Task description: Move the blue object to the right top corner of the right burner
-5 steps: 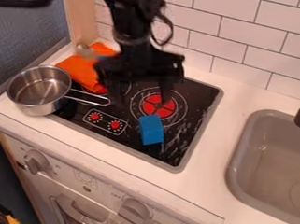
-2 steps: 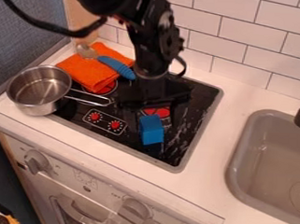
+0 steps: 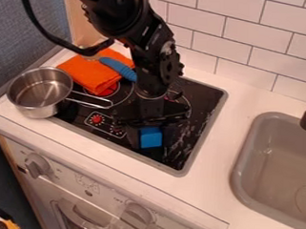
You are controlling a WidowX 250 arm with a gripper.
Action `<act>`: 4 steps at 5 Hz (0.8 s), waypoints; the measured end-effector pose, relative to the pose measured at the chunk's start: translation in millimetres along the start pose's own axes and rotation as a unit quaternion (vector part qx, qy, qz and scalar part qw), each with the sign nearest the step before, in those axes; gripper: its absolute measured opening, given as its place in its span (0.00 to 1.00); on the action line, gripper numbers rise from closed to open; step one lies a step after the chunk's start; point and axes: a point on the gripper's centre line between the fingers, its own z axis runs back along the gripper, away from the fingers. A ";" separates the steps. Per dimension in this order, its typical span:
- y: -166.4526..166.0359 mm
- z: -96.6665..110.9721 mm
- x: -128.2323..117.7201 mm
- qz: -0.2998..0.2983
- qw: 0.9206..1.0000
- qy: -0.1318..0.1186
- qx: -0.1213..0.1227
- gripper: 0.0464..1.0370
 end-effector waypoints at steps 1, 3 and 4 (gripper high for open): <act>-1.1 -0.3 -1.4 -0.007 1.000 0.001 0.001 0.57; 2.2 1.9 -3.2 -0.008 1.000 0.002 0.013 0.57; 3.6 11.0 -3.2 -0.025 1.000 0.009 0.015 0.57</act>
